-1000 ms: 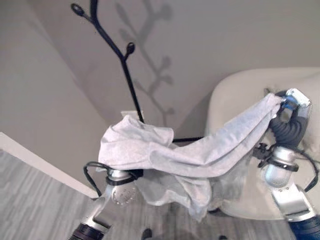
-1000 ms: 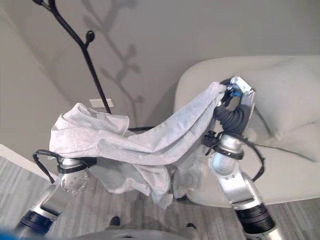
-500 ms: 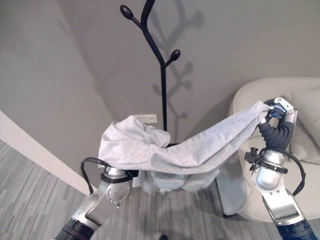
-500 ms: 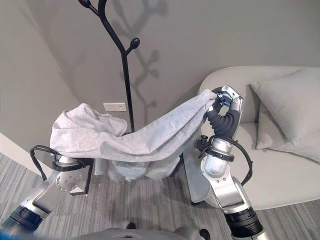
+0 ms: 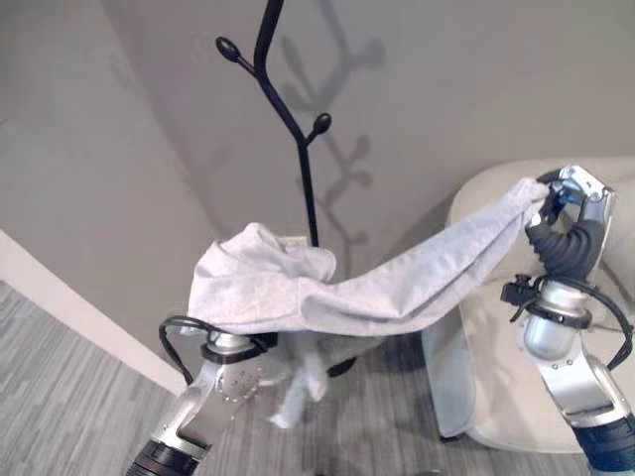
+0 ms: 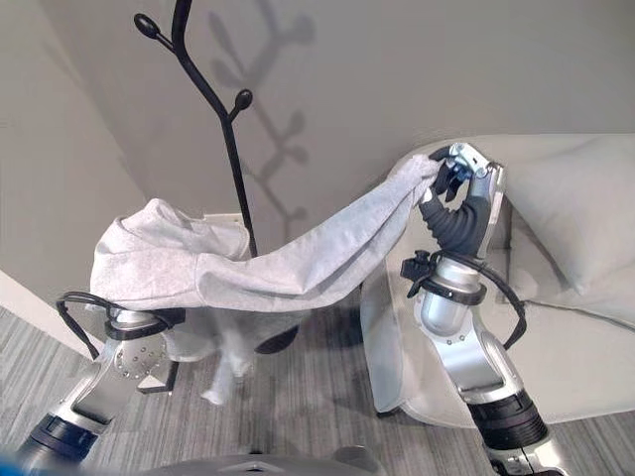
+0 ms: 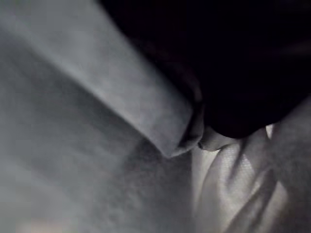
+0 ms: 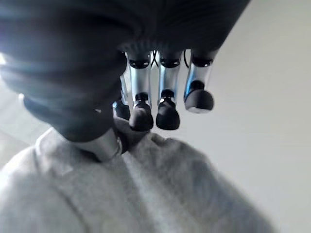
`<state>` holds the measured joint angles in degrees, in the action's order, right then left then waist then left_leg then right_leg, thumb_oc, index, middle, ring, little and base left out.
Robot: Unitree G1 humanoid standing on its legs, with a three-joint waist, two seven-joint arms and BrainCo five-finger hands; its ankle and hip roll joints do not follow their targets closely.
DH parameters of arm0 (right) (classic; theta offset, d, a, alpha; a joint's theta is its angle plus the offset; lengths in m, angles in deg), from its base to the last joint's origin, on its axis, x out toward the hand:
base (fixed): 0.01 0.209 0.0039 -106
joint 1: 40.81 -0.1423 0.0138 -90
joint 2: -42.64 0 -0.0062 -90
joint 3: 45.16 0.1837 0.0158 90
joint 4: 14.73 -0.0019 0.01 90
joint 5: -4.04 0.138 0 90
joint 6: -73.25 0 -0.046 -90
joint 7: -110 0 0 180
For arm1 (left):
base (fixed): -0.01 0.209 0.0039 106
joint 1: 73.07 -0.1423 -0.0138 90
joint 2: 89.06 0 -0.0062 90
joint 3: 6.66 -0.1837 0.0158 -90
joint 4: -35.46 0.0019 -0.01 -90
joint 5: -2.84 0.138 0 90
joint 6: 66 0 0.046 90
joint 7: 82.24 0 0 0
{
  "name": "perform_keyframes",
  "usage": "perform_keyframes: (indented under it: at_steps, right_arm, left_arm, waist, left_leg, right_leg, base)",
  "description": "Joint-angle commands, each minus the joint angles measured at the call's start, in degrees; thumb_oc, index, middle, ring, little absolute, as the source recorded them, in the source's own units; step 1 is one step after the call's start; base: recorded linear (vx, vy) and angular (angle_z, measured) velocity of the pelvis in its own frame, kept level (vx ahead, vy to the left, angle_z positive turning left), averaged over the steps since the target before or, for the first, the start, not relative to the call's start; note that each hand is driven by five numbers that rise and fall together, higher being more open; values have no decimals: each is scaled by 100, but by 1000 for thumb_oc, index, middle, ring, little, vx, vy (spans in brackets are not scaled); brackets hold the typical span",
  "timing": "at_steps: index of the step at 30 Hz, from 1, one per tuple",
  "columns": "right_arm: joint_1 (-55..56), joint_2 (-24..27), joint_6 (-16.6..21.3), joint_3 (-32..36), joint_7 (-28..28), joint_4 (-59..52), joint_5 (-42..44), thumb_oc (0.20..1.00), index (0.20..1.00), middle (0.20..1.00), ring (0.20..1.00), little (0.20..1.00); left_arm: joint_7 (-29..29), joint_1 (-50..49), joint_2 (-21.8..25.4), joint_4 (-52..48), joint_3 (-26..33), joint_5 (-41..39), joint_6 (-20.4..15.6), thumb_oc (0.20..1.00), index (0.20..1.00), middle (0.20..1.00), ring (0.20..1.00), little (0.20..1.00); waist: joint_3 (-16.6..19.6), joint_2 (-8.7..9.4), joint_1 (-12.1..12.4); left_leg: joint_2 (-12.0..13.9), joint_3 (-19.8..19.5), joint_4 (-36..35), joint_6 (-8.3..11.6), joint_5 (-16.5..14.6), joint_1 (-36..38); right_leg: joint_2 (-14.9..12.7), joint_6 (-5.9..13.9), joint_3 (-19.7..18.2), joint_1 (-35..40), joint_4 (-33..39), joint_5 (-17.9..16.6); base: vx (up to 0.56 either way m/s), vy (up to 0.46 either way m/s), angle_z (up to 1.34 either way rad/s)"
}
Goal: Hang the clothes on the sofa on the clothes rack.
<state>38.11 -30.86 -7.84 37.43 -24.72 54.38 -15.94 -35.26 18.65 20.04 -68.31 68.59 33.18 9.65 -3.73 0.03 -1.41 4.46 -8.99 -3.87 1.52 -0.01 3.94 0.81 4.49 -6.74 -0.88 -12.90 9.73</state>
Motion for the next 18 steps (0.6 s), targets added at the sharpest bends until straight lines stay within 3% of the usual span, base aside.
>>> perform_keyframes:
  at_steps: [1,7,9,10,11,12,15,17,18]
  right_arm:
    - [-366,83,305,113,10,-459,-250,200,200,200,200,200]
    - [-688,300,378,80,-1,-344,-352,200,200,200,200,200]
    - [-698,274,407,120,-7,-324,-327,200,200,200,200,200]
    - [-676,266,428,137,-10,-337,-336,200,200,200,200,200]
    - [-651,255,454,178,-7,-384,-349,200,200,200,200,200]
    - [-650,260,453,186,-9,-388,-347,200,200,200,200,200]
    - [-702,290,437,189,16,-348,-342,200,200,200,200,200]
    - [-682,362,375,269,90,-286,-359,200,200,200,200,200]
    - [-640,392,355,344,152,-290,-384,200,200,200,200,200]
  left_arm:
    - [327,527,460,-168,567,280,-224,200,200,200,200,200]
    - [554,882,707,-158,732,399,-193,200,200,200,200,200]
    - [602,929,664,-151,770,390,-180,200,200,200,200,200]
    - [603,943,615,-143,760,376,-193,200,200,200,200,200]
    - [586,988,450,-136,686,334,-227,200,200,200,200,200]
    - [585,998,446,-134,681,334,-227,200,200,200,200,200]
    - [511,1009,327,-104,540,282,-264,200,200,200,200,200]
    - [405,1025,202,-36,432,221,-304,200,200,200,200,200]
    - [374,1048,203,-26,404,185,-311,200,200,200,200,200]
  waist:
    - [309,427,-31]
    - [382,475,-27]
    - [343,512,-47]
    - [323,522,-65]
    - [168,507,-93]
    - [160,502,-103]
    - [-41,490,-80]
    - [-38,529,-109]
    - [-3,542,-96]
  left_leg:
    - [-818,-45,-81,-391,-661,605]
    - [-692,-128,-47,-273,-730,662]
    - [-689,-141,271,-218,-885,565]
    - [-710,-125,523,-198,-978,492]
    - [-857,-44,1525,-40,-890,129]
    - [-869,-55,1654,-39,-939,57]
    - [-999,-22,2967,70,-605,-696]
    - [-557,242,2371,-4,-952,-959]
    - [-371,303,1875,-14,-837,-949]
  right_leg:
    - [142,43,-290,169,1725,-1404]
    - [162,-3,-196,292,1790,-1287]
    - [144,-26,-155,305,1779,-1238]
    - [127,-44,-134,321,1771,-1203]
    - [74,-112,-97,398,1737,-1150]
    - [72,-108,-81,390,1736,-1153]
    - [-14,-185,-70,552,1761,-1125]
    - [-196,-99,-27,665,1790,-978]
    - [-259,-72,-11,687,1790,-919]
  base:
    - [125,-56,19]
    - [102,-49,17]
    - [81,-54,22]
    - [67,8,31]
    - [55,12,33]
    - [39,38,46]
    - [50,75,49]
    - [216,155,23]
    - [148,85,26]
